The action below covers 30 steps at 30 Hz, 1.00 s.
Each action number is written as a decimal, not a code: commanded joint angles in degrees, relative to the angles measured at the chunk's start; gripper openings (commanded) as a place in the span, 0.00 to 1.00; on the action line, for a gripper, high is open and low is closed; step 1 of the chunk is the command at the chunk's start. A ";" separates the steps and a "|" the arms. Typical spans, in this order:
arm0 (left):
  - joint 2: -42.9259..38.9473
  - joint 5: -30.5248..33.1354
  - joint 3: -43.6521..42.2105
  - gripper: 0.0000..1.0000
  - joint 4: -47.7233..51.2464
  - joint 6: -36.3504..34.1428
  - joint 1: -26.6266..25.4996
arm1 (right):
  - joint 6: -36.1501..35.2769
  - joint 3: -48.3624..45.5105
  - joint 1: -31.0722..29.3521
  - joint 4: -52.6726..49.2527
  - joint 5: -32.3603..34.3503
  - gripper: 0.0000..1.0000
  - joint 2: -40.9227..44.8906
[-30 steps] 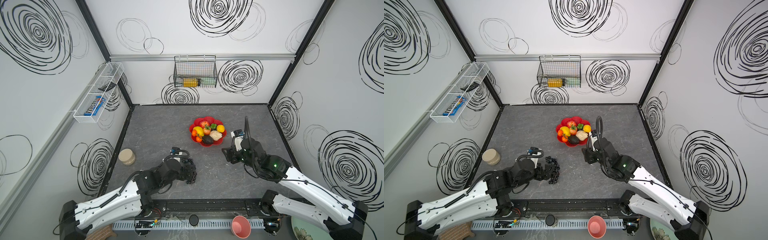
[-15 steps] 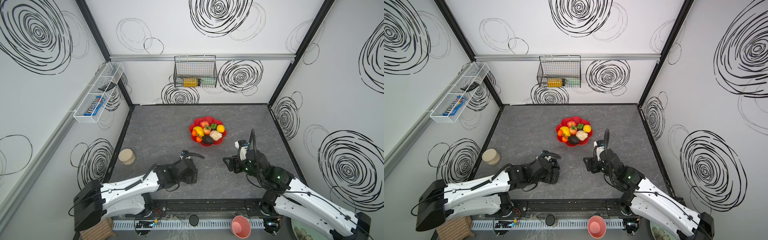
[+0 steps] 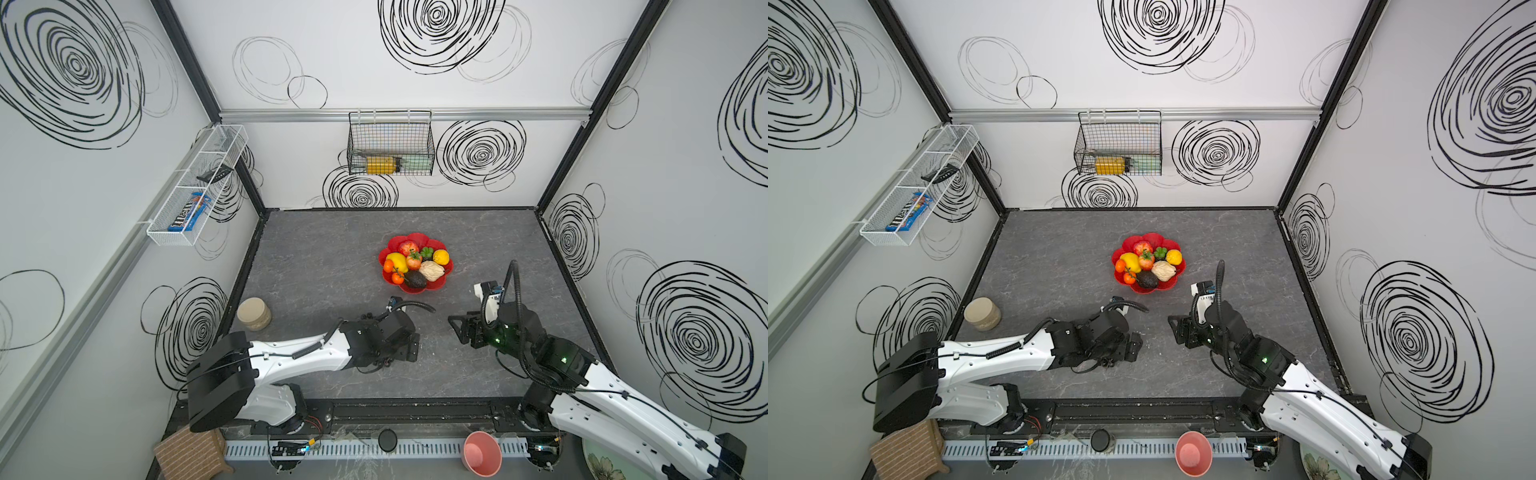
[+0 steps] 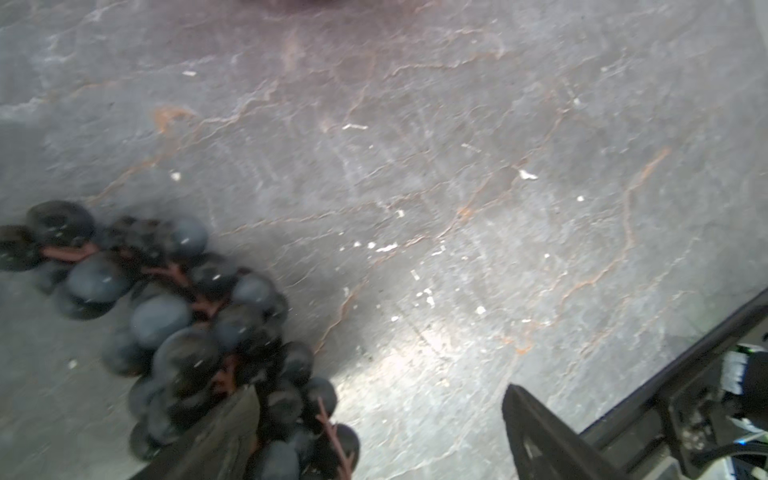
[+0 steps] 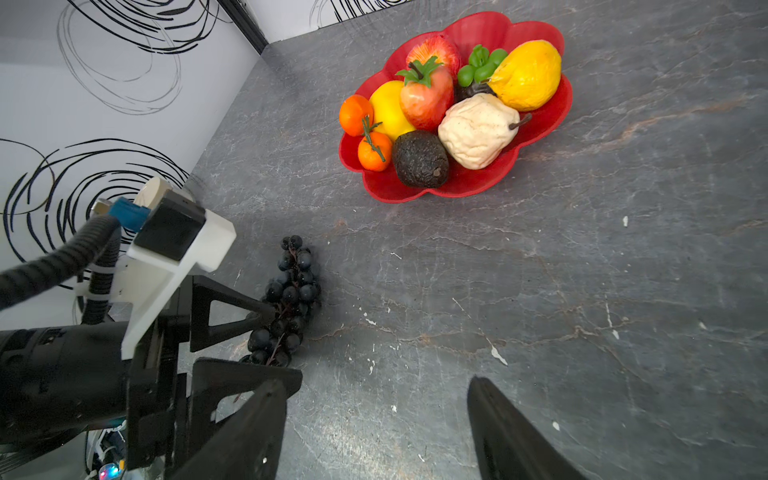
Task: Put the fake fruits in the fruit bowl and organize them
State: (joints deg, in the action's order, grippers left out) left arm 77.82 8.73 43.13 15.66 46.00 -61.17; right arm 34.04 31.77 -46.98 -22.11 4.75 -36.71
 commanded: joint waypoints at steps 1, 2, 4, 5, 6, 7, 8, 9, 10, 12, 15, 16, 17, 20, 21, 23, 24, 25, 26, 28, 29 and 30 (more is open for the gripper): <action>-0.22 -1.01 1.83 0.96 -4.24 -1.69 -0.60 | 0.45 -1.00 -0.22 -0.09 0.14 0.74 -0.02; -0.83 -1.08 1.54 0.96 -4.54 -1.79 -0.61 | 0.65 -1.20 -0.22 -0.04 -0.05 0.74 -0.26; -2.60 -0.49 0.87 0.96 -4.32 -2.13 -0.53 | 1.02 -1.45 -0.22 0.19 -0.59 0.74 -0.43; -3.77 0.50 0.45 0.96 -3.51 -2.06 -0.45 | 1.18 -1.74 -0.26 0.39 -0.94 0.74 -0.52; -5.04 1.39 0.12 0.96 -2.71 -1.97 -0.32 | 1.35 -1.91 -0.25 0.52 -1.24 0.74 -0.68; -6.27 2.14 -0.51 0.96 -2.00 -1.83 -0.06 | 1.56 -2.12 -0.30 0.72 -1.64 0.74 -0.75; -7.72 2.63 -1.34 0.96 -1.42 -1.71 0.27 | 1.71 -2.28 -0.29 0.84 -2.03 0.74 -0.87; -8.85 2.82 -2.02 0.96 -0.98 -1.47 0.70 | 1.80 -2.41 -0.30 1.06 -2.44 0.74 -1.15; -10.23 2.91 -2.87 0.96 -0.37 -1.12 1.23 | 1.96 -2.59 -0.30 1.24 -2.99 0.73 -1.45; -12.85 3.08 -4.35 0.96 0.85 -0.61 2.26 | 2.16 -2.78 -0.30 1.93 -4.76 0.73 -2.27; -16.30 3.84 -6.60 0.96 3.66 0.23 3.94 | 2.80 -3.07 -1.51 3.08 -6.95 0.70 -4.19; -17.40 3.55 -7.64 0.96 4.29 0.34 4.73 | 3.39 -3.25 -2.58 3.48 -6.86 0.69 -4.95; -18.57 3.13 -8.70 0.96 4.74 0.50 5.68 | 4.25 -3.38 -4.03 4.15 -6.53 0.68 -5.68; -22.62 1.92 -12.27 0.97 4.65 0.95 7.94 | 6.69 -4.45 -9.24 8.82 -6.30 0.62 -7.90; -24.31 1.82 -13.55 0.98 4.72 1.27 8.81 | 7.59 -4.75 -11.84 10.95 -5.84 0.60 -9.24; -27.81 1.36 -15.84 0.98 4.40 1.48 10.64 | 9.04 -4.50 -16.46 14.42 -4.71 0.57 -12.59; -29.58 1.04 -16.97 0.99 4.21 1.53 11.71 | 9.36 -3.98 -18.73 15.98 -4.13 0.55 -14.88; -31.31 0.92 -17.94 0.99 4.16 1.63 12.66 | 9.62 -3.23 -20.81 17.16 -3.34 0.54 -17.47; -32.76 0.85 -18.65 1.00 4.20 1.77 13.48 | 9.85 -2.34 -22.21 17.71 -2.75 0.53 -19.64; -35.62 0.59 -20.19 1.00 3.87 1.95 14.95 | 10.65 0.19 -24.58 18.15 -2.55 0.50 -25.03; -36.56 0.42 -20.80 1.00 3.72 2.07 15.46 | 10.78 1.38 -25.13 18.15 -2.81 0.49 -27.11; -37.52 0.09 -21.49 1.00 3.60 2.25 15.92 | 10.51 2.92 -25.75 18.11 -3.55 0.48 -29.76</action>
State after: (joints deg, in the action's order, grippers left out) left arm 42.28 9.61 23.20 20.18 47.07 -46.39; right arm 42.83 30.74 -71.18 -7.77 0.36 -62.89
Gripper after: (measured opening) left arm 0.999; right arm 0.484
